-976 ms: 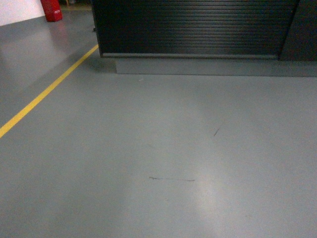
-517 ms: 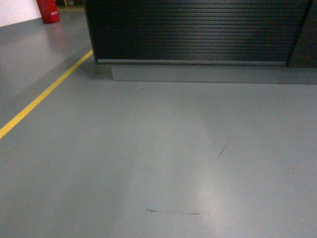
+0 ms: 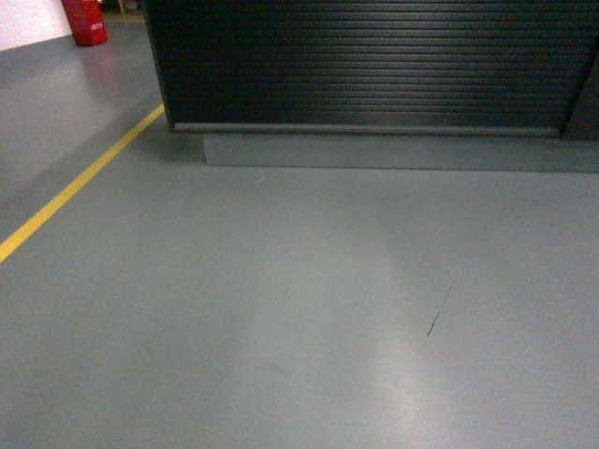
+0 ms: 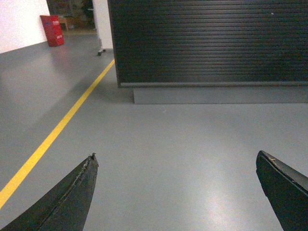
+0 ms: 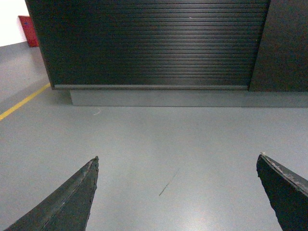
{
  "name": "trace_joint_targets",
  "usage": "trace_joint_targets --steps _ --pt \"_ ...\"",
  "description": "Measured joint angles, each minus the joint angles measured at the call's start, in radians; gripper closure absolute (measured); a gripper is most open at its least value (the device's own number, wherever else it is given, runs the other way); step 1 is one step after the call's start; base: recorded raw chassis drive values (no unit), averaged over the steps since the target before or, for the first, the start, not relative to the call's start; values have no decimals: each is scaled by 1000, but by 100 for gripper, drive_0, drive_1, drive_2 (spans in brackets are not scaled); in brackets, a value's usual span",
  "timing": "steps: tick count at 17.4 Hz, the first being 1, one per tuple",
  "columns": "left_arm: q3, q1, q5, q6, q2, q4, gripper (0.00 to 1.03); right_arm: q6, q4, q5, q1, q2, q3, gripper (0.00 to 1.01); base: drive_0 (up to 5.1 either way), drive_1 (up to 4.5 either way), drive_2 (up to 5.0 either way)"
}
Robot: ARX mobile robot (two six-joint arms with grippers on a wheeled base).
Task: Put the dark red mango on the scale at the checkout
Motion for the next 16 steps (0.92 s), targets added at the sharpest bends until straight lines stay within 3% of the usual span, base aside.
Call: trace_joint_targets --steps 16 --pt "0 0 0 0 0 0 5 0 0 0 0 0 0 3 -5 428 -438"
